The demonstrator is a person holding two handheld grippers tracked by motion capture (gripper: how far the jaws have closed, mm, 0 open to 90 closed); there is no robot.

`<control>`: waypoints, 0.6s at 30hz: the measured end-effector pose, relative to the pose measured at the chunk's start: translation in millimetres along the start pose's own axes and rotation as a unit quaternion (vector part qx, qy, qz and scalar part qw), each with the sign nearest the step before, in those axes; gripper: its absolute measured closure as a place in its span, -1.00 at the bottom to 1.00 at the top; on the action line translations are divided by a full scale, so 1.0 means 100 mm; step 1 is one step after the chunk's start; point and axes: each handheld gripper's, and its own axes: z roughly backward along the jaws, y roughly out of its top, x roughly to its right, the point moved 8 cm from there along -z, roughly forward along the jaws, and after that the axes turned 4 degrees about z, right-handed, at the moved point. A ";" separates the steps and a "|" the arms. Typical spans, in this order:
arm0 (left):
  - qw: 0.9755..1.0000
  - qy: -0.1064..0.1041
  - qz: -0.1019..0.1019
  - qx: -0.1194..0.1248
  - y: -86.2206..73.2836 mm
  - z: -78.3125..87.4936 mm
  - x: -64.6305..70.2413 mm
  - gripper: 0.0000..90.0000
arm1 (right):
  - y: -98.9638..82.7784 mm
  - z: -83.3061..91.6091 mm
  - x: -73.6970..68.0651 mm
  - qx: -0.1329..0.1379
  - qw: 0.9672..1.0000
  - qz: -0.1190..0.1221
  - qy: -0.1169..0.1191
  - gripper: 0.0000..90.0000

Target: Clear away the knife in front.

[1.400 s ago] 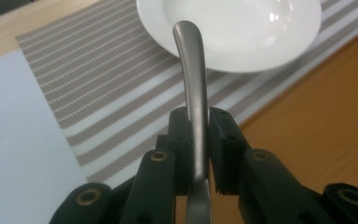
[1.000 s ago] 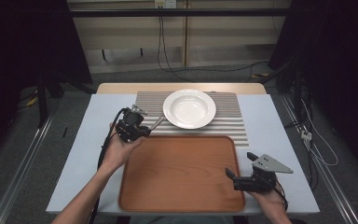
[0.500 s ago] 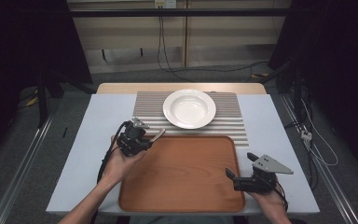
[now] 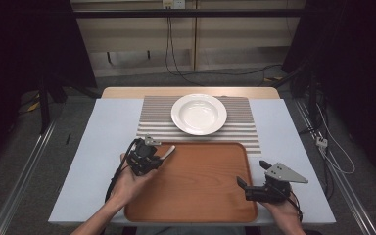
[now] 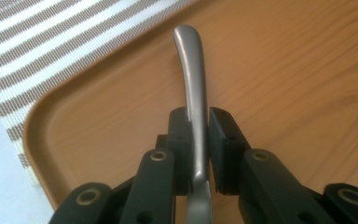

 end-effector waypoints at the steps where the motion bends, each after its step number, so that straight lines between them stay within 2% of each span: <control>1: 1.000 0.003 0.001 -0.003 -0.01 -0.02 0.00 0.78 | 0.00 0.00 0.00 0.000 1.000 0.000 -0.001 -0.96; 5: 1.000 -0.003 0.008 -0.012 -0.03 -0.10 0.02 0.78 | 0.00 0.00 0.00 0.001 1.000 0.002 -0.001 -0.96; 10: 1.000 -0.008 0.003 -0.019 -0.06 -0.15 0.06 0.78 | 0.00 0.00 -0.01 0.001 1.000 0.002 -0.001 -0.96; 18: 0.999 -0.019 0.026 -0.025 -0.11 -0.19 0.07 0.78 | 0.00 0.00 -0.01 0.001 1.000 0.003 0.000 -0.96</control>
